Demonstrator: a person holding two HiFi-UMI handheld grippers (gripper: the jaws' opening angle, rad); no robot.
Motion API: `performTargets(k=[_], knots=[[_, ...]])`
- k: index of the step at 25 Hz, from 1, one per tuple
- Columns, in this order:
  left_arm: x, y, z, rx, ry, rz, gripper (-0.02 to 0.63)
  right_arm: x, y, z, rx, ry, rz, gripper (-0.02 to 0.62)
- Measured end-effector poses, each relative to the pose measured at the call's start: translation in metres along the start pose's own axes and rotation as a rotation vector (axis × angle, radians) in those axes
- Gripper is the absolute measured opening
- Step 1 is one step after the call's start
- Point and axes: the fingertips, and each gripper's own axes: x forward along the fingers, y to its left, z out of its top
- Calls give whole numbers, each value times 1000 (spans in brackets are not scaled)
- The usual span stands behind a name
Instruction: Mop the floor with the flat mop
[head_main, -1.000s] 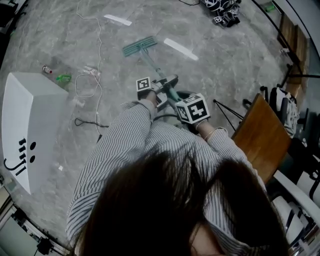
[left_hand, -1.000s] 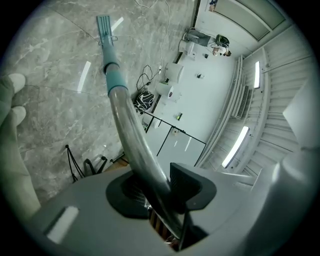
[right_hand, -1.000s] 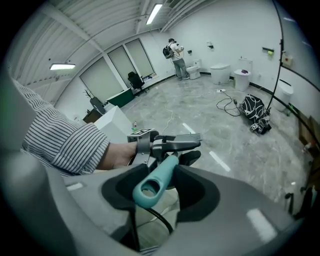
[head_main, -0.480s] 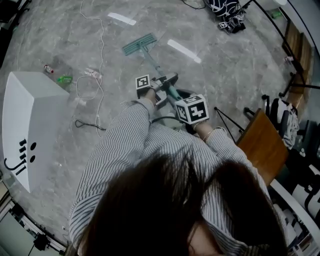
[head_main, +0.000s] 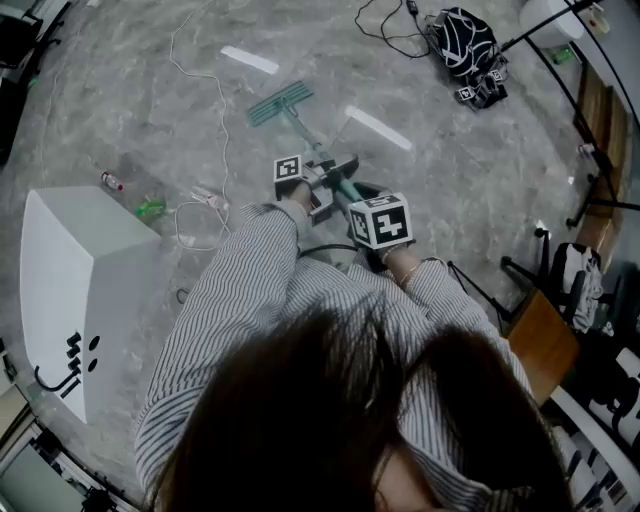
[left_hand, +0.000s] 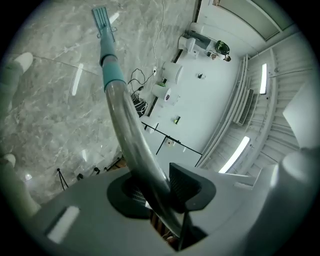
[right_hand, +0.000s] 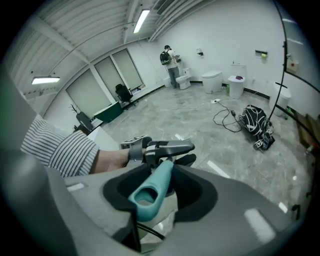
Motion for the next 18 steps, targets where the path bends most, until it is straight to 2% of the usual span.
performTargets(k=[4, 8, 15, 18], knots=[[3, -42, 64, -10, 24, 12, 123, 40, 1, 74, 29, -22, -36, 147], [2, -69, 125, 10, 49, 60, 126, 82, 7, 128, 0, -3, -36, 144], [17, -119, 243, 14, -41, 9, 121, 151, -7, 219, -84, -7, -47, 141], [26, -142, 293, 16, -44, -1, 121, 179, -16, 264, -124, -22, -61, 121]])
